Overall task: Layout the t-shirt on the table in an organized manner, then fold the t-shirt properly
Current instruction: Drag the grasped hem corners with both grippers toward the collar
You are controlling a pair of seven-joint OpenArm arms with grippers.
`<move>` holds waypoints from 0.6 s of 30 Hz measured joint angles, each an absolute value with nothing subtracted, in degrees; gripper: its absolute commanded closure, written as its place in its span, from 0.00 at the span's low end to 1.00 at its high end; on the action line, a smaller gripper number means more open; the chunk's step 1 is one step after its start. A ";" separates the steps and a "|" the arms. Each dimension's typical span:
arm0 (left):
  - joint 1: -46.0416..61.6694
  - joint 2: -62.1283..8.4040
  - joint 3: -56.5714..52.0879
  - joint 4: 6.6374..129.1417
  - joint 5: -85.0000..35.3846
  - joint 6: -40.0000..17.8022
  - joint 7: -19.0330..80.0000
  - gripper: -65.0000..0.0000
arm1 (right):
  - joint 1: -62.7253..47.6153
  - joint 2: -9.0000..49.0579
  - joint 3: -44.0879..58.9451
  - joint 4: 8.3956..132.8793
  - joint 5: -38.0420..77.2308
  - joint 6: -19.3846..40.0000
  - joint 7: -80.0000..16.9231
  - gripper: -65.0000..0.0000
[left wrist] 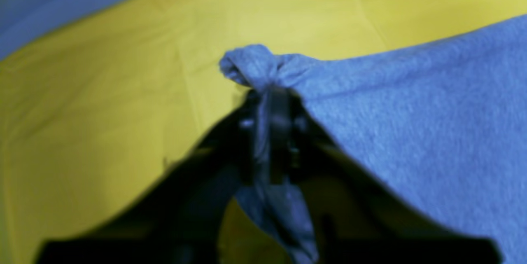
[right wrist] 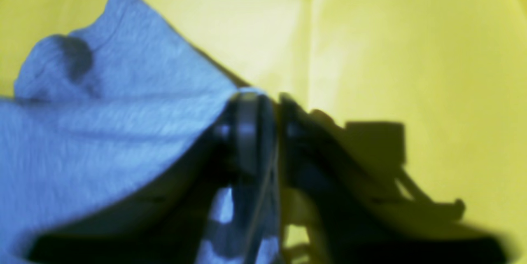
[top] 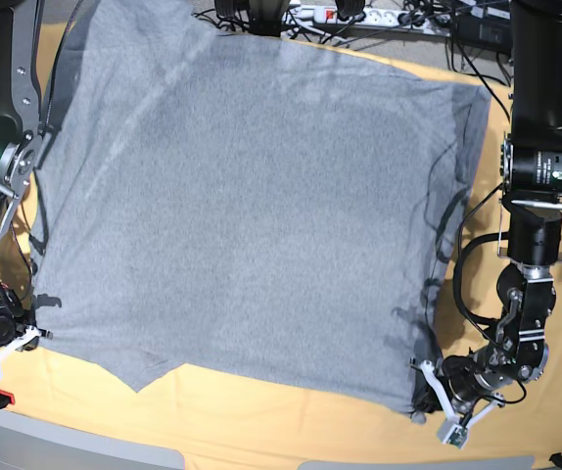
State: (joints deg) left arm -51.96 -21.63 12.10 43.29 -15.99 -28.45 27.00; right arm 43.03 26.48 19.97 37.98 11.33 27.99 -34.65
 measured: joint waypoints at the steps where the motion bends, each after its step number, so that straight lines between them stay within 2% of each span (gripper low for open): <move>1: -52.27 -21.63 12.10 43.29 -15.99 -28.29 27.00 0.69 | 43.07 26.55 19.97 37.98 11.33 26.83 -34.70 0.48; 3: -52.82 -21.76 12.10 43.29 -16.03 -28.32 27.11 0.58 | 43.33 26.72 19.97 37.98 11.09 26.68 -34.70 0.36; 6: -54.04 -21.91 12.10 43.29 -16.03 -26.94 29.28 0.50 | 43.46 27.11 19.97 37.98 11.20 29.47 -34.50 0.35; 10: -55.13 -23.11 12.03 43.31 -19.03 -25.89 32.62 0.50 | 43.51 28.64 19.97 37.98 16.16 33.82 -36.16 0.35; 13: -55.07 -23.86 10.02 43.31 -22.02 -26.61 38.59 0.50 | 43.51 30.48 19.97 38.54 22.11 35.24 -43.38 0.35; 18: -55.13 -24.58 2.17 43.29 -28.25 -33.58 47.94 0.50 | 42.85 31.31 19.97 43.13 28.73 39.05 -53.43 0.35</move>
State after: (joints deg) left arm -55.13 -24.58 2.17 43.29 -28.25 -33.58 47.94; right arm 42.85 31.31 19.97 43.13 28.73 39.05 -53.43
